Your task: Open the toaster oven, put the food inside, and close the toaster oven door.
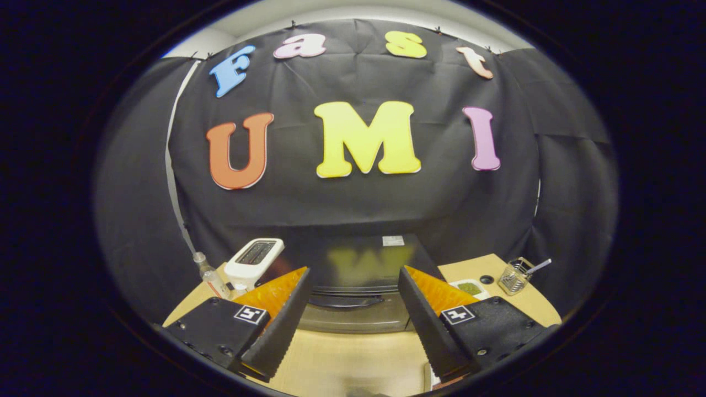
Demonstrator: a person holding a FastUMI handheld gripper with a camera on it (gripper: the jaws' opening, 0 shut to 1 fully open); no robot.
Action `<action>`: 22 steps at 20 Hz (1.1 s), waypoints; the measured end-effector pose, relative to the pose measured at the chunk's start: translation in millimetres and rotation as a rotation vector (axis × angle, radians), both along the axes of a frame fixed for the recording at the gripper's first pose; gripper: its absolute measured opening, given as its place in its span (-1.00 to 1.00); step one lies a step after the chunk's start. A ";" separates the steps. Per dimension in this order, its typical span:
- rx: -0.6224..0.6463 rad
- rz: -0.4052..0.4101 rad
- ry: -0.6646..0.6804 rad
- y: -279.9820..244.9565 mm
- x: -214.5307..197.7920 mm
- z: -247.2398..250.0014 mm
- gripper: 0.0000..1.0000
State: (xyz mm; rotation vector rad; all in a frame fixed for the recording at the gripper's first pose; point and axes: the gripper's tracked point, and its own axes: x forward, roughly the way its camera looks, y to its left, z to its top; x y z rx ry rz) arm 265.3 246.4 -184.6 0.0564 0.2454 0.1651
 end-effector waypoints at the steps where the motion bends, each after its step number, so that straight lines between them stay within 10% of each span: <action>1: -0.004 0.005 0.019 8.1 12.7 -12.8 1.00; 9: -0.052 -0.008 0.102 21.6 53.5 -65.1 1.00; 22: -0.118 -0.021 0.136 11.9 -28.8 -94.4 1.00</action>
